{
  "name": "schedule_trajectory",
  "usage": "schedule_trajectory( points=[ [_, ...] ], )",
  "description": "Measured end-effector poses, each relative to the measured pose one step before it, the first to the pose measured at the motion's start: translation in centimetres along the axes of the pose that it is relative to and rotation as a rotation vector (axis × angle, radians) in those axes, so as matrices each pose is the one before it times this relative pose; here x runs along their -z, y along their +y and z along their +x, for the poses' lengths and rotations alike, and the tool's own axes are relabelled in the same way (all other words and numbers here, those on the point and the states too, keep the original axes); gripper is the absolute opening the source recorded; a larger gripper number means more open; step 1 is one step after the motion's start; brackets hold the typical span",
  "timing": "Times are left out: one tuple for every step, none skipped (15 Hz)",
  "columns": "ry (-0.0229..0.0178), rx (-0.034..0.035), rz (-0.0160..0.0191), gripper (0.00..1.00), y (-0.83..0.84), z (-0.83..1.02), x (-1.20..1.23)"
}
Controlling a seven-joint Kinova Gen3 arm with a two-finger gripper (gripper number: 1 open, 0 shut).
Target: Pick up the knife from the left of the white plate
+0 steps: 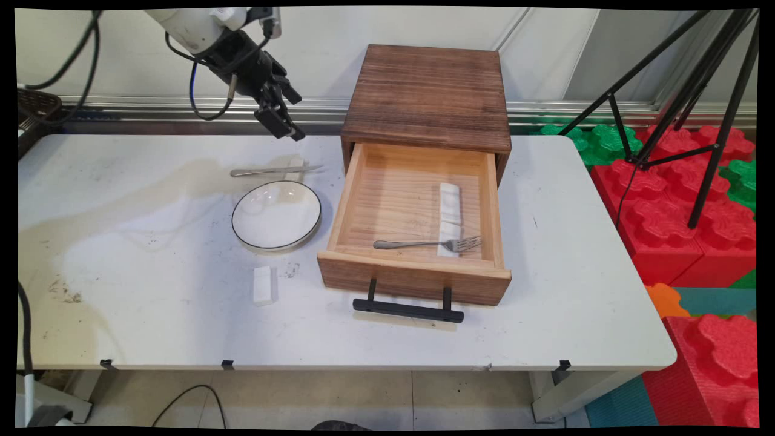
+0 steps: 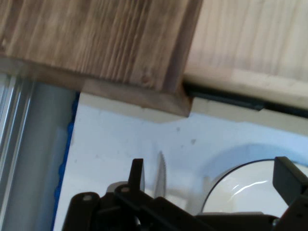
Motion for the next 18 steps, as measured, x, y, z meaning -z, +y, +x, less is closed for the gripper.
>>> schedule_trajectory(
  points=[
    [-0.01688, -0.00108, 0.00457, 1.00, -0.589, -0.144, -0.604],
    [-0.01786, -0.00137, 0.00444, 1.00, -0.676, -0.139, -0.756],
    [-0.01775, -0.00108, 0.00367, 1.00, -0.641, -0.162, -0.760],
    [-0.01426, -0.00112, 0.00246, 1.00, -0.512, -0.104, -0.642],
    [-0.01633, -0.00175, 0.00260, 1.00, -0.577, -0.090, -0.741],
    [-0.01456, -0.00069, 0.00247, 1.00, -0.483, -0.141, -0.582],
    [-0.00932, -0.00078, 0.00154, 1.00, -0.300, -0.093, -0.370],
    [-0.01781, -0.00176, 0.00302, 1.00, -0.504, -0.228, -0.626],
    [-0.01767, -0.00255, 0.00189, 1.00, -0.470, -0.237, -0.611],
    [-0.01477, -0.00302, 0.00105, 1.00, -0.363, -0.204, -0.504],
    [-0.01537, -0.00326, -0.00045, 1.00, -0.367, -0.224, -0.626],
    [-0.01247, -0.00154, -0.00098, 1.00, -0.269, -0.229, -0.508],
    [-0.00750, -0.00038, -0.00070, 1.00, -0.160, -0.138, -0.348],
    [-0.01079, -0.00015, -0.00104, 1.00, -0.222, -0.194, -0.516],
    [-0.00707, -0.00060, -0.00107, 1.00, -0.144, -0.108, -0.365],
    [-0.01038, 0.00011, -0.00130, 1.00, -0.185, -0.220, -0.502],
    [-0.00678, -0.00058, -0.00111, 1.00, -0.113, -0.140, -0.328],
    [-0.01009, -0.00099, -0.00237, 1.00, -0.156, -0.188, -0.502]
  ],
)
